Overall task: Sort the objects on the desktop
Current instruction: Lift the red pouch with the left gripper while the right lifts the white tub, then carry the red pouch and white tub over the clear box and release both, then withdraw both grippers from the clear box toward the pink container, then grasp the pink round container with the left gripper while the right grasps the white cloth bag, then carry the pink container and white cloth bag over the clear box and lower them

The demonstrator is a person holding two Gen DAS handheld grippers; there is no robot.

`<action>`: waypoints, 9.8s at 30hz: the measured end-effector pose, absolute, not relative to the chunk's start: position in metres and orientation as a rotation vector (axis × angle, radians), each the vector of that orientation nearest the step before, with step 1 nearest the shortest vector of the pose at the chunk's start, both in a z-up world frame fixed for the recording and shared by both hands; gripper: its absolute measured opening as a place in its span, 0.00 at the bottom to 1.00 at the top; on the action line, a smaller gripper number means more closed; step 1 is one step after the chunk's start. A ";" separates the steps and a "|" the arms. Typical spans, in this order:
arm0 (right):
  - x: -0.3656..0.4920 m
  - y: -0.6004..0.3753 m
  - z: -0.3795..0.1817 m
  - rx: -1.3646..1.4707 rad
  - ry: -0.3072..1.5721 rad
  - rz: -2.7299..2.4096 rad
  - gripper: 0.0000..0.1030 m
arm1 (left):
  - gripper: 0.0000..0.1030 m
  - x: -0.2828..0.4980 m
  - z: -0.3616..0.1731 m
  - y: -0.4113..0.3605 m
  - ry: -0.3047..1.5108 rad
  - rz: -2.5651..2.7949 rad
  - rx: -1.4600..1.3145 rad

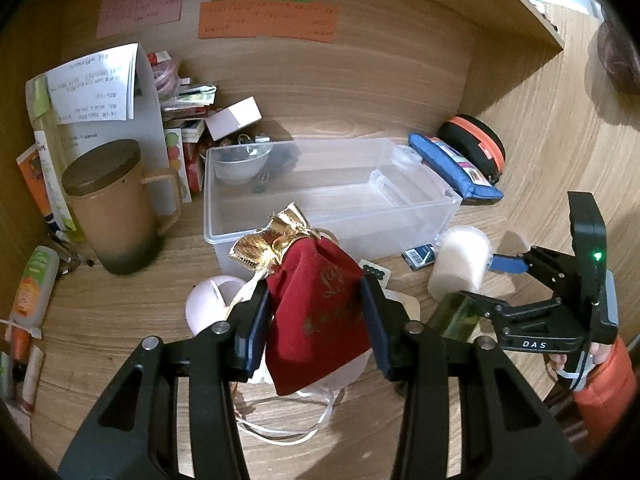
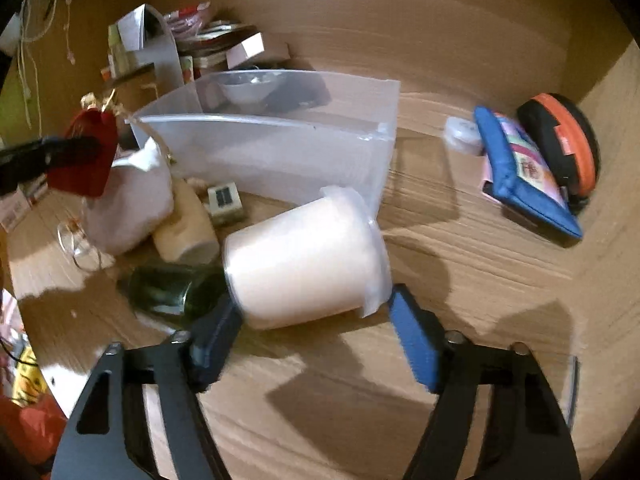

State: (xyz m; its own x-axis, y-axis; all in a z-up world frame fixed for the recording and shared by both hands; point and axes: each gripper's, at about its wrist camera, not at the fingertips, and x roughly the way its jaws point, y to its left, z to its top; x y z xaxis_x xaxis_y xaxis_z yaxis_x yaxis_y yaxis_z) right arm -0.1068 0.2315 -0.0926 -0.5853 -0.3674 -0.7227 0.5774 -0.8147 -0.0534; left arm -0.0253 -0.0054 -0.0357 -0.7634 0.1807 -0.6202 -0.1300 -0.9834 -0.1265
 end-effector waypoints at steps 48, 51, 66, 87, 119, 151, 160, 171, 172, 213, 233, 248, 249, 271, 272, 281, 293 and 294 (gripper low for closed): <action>-0.041 0.292 -0.105 1.046 0.303 -2.442 0.65 | 0.59 -0.039 -0.062 0.012 -0.098 2.714 -1.110; -0.049 0.285 -0.103 1.067 0.301 -2.421 0.64 | 0.59 -0.046 -0.068 0.014 -0.073 2.714 -1.132; -0.095 0.247 -0.015 0.855 0.261 -2.375 0.64 | 0.22 -0.052 -0.055 0.002 -0.079 2.709 -1.117; -0.184 0.168 0.008 0.887 0.217 -2.288 0.64 | 0.20 -0.089 0.029 -0.037 -0.044 2.794 -0.890; -0.257 0.100 -0.069 1.215 0.681 -2.151 0.64 | 0.27 -0.197 -0.058 -0.020 0.133 2.619 -1.224; -0.235 0.134 -0.025 1.079 0.787 -2.293 0.76 | 0.87 -0.177 -0.035 -0.026 0.181 2.732 -1.097; -0.216 0.151 -0.013 1.027 0.698 -2.342 0.76 | 0.90 -0.159 -0.016 -0.029 0.175 2.767 -1.056; -0.182 0.183 0.004 0.962 0.565 -2.381 0.79 | 0.96 -0.115 0.002 -0.010 0.264 2.837 -1.000; -0.179 0.187 0.005 0.955 0.560 -2.383 0.79 | 0.97 -0.111 0.003 -0.008 0.268 2.844 -0.994; -0.104 0.172 -0.041 0.897 0.462 -2.176 0.86 | 0.99 -0.067 -0.084 -0.080 -0.132 2.804 -1.302; -0.121 0.089 -0.083 0.993 0.666 -1.958 0.79 | 0.98 -0.091 -0.099 -0.091 -0.119 2.731 -1.344; -0.105 0.092 -0.059 0.920 0.611 -1.980 0.22 | 0.62 -0.082 -0.097 -0.088 -0.100 2.720 -1.279; -0.103 0.093 -0.058 0.918 0.605 -1.980 0.21 | 0.62 -0.079 -0.096 -0.087 -0.105 2.726 -1.270; -0.082 0.135 -0.016 0.812 0.488 -2.084 0.19 | 0.62 -0.060 -0.034 -0.068 -0.100 2.720 -1.076; -0.083 0.137 -0.012 0.800 0.488 -2.097 0.19 | 0.62 -0.063 -0.029 -0.065 -0.090 2.723 -1.065; -0.104 0.145 0.033 0.673 0.467 -2.199 0.19 | 0.62 -0.092 0.020 -0.041 0.048 2.765 -0.982; -0.154 0.127 0.038 0.660 0.466 -2.271 0.19 | 0.62 -0.151 0.012 -0.041 0.012 2.768 -1.077; -0.160 0.125 0.035 0.672 0.463 -2.269 0.19 | 0.62 -0.156 0.008 -0.041 0.005 2.764 -1.093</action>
State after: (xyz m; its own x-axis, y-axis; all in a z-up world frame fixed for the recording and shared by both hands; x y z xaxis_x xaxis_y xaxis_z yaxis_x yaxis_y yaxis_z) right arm -0.1595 0.1253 0.0350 -0.6096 -0.5342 -0.5857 0.7209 -0.6808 -0.1294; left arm -0.1557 -0.0411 0.0078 -0.7172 0.1561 -0.6792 -0.1585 -0.9856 -0.0592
